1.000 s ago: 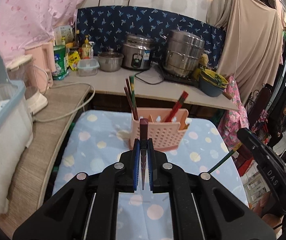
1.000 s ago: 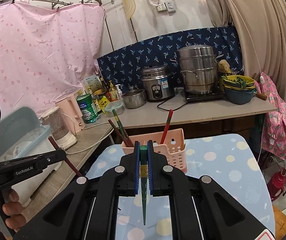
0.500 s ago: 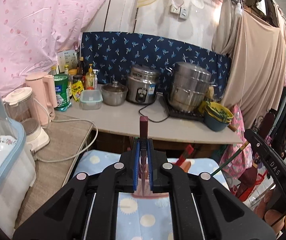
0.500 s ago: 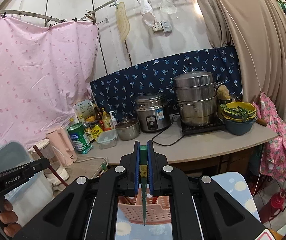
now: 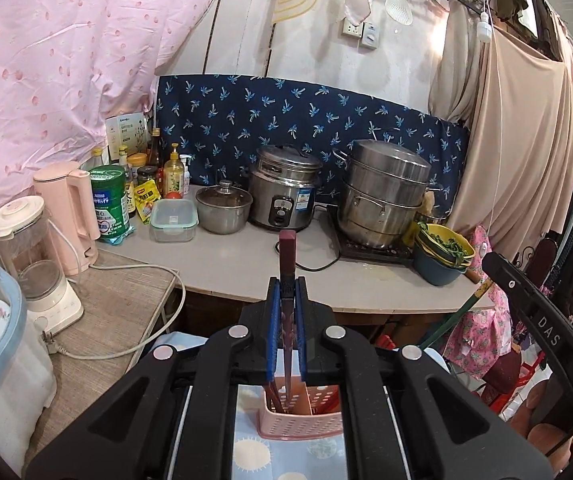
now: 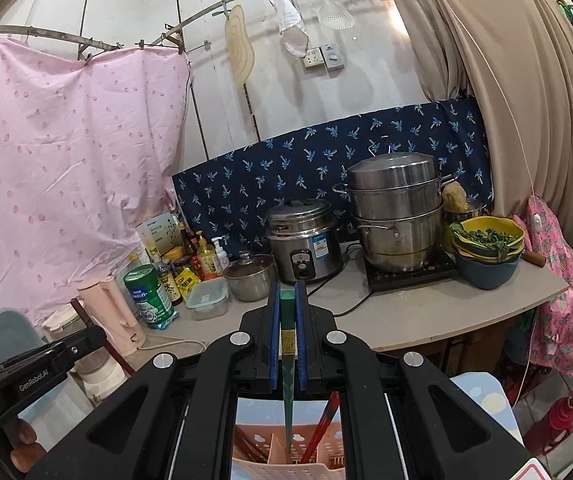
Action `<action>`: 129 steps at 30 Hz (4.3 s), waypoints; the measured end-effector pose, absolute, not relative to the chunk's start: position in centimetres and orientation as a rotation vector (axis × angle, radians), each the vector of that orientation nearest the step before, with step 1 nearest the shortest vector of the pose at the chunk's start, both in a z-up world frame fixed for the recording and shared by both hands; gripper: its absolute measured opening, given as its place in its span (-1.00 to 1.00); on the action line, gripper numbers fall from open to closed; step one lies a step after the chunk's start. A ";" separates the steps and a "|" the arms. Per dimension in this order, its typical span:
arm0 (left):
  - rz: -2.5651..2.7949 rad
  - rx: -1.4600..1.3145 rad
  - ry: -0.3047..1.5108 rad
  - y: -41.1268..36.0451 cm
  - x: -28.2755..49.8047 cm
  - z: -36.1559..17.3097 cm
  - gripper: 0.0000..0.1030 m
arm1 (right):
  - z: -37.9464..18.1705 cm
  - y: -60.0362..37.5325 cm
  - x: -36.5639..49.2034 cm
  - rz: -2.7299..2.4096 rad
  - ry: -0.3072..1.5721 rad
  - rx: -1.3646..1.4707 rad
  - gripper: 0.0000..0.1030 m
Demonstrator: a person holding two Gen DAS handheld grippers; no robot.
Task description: Organize utensils
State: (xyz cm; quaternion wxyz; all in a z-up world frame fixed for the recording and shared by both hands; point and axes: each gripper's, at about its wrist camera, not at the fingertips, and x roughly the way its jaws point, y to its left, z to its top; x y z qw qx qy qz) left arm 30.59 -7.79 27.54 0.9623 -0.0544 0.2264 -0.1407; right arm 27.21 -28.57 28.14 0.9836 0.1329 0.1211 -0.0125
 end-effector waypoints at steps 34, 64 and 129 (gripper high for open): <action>-0.246 -0.078 0.559 -9.4 32.7 19.5 -0.22 | 18.9 -28.3 30.0 -0.034 0.427 0.242 -0.71; -0.123 0.061 0.569 -8.2 24.5 16.5 0.54 | 15.2 -25.5 20.4 -0.015 0.503 0.166 0.10; -0.046 0.117 0.770 -6.6 14.1 6.2 0.81 | 6.2 -22.1 9.5 -0.123 0.679 0.119 0.87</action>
